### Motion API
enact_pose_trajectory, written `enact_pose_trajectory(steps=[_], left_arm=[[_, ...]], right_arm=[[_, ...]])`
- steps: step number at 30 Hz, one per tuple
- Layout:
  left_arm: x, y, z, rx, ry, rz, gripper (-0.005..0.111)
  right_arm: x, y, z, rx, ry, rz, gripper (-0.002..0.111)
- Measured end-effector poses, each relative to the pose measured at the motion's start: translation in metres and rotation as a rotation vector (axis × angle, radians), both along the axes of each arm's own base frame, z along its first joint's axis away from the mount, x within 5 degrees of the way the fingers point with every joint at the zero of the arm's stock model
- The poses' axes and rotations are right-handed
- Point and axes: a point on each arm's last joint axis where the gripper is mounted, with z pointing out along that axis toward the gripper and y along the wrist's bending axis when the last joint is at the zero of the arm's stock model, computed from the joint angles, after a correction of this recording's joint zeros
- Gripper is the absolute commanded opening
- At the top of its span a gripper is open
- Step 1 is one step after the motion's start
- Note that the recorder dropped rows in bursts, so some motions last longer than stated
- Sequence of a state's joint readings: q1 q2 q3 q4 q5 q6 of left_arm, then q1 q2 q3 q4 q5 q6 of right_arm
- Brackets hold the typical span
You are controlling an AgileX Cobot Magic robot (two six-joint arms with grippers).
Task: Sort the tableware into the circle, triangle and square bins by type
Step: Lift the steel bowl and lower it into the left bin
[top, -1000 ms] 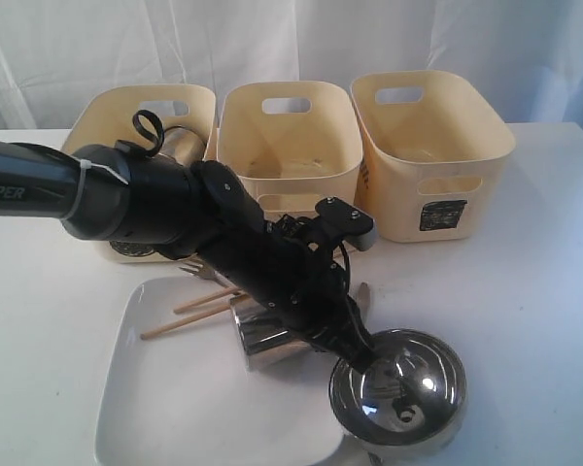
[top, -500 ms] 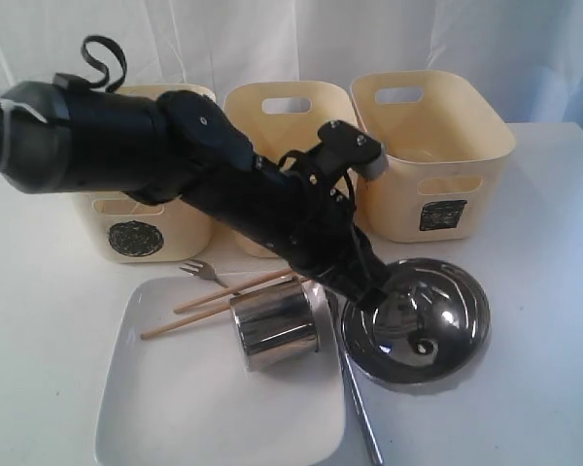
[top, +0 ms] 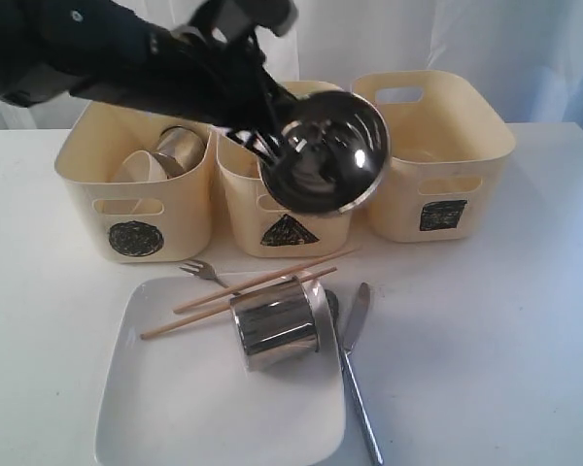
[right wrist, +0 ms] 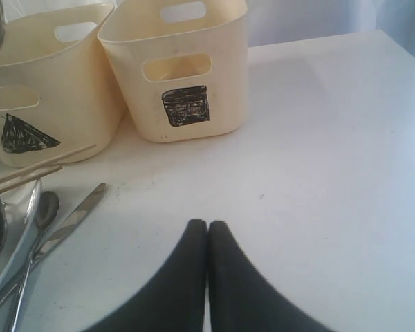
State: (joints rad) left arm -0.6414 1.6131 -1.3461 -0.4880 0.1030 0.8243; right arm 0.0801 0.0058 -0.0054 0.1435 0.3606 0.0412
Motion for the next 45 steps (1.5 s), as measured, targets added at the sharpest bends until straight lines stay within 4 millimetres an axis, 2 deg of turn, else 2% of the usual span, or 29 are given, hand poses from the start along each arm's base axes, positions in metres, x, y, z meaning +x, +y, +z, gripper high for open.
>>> enact_pose_trajectory(steps=[5, 12, 15, 18, 20, 23, 25, 27, 28, 29, 30, 34, 37, 42, 45], left_arm=[[0.026, 0.043, 0.016, 0.013, -0.132, 0.146, 0.000], [0.061, 0.110, 0.020, 0.004, -0.180, 0.370, 0.000], [0.072, 0.133, 0.018, -0.023, -0.181, 0.458, 0.000], [0.083, 0.149, 0.008, -0.041, -0.150, 0.523, 0.000], [0.090, 0.152, -0.003, -0.039, -0.121, 0.541, 0.000], [0.107, 0.149, -0.039, -0.008, -0.034, 0.547, 0.000], [0.111, 0.147, -0.052, 0.002, 0.002, 0.547, 0.011], [0.113, 0.147, -0.055, 0.004, 0.009, 0.547, 0.034], [0.113, 0.147, -0.055, 0.002, 0.011, 0.548, 0.042], [0.113, 0.147, -0.055, 0.002, 0.009, 0.549, 0.050], [0.113, 0.147, -0.055, 0.000, 0.008, 0.551, 0.052], [0.112, 0.147, -0.054, -0.011, 0.014, 0.556, 0.052], [0.102, 0.147, -0.039, -0.037, 0.032, 0.540, 0.052], [0.065, 0.144, -0.002, -0.041, 0.127, 0.432, 0.052], [0.037, 0.141, 0.009, -0.002, 0.248, 0.328, 0.052]], right_arm=[[0.000, 0.000, 0.000, 0.000, 0.000, 0.000, 0.000], [0.000, 0.000, 0.000, 0.000, 0.000, 0.000, 0.000], [0.000, 0.000, 0.000, 0.000, 0.000, 0.000, 0.000], [0.000, 0.000, 0.000, 0.000, 0.000, 0.000, 0.000], [0.000, 0.000, 0.000, 0.000, 0.000, 0.000, 0.000], [0.000, 0.000, 0.000, 0.000, 0.000, 0.000, 0.000], [0.000, 0.000, 0.000, 0.000, 0.000, 0.000, 0.000], [0.000, 0.000, 0.000, 0.000, 0.000, 0.000, 0.000], [0.000, 0.000, 0.000, 0.000, 0.000, 0.000, 0.000], [0.000, 0.000, 0.000, 0.000, 0.000, 0.000, 0.000], [0.000, 0.000, 0.000, 0.000, 0.000, 0.000, 0.000], [0.000, 0.000, 0.000, 0.000, 0.000, 0.000, 0.000], [0.000, 0.000, 0.000, 0.000, 0.000, 0.000, 0.000], [0.000, 0.000, 0.000, 0.000, 0.000, 0.000, 0.000], [0.000, 0.000, 0.000, 0.000, 0.000, 0.000, 0.000]])
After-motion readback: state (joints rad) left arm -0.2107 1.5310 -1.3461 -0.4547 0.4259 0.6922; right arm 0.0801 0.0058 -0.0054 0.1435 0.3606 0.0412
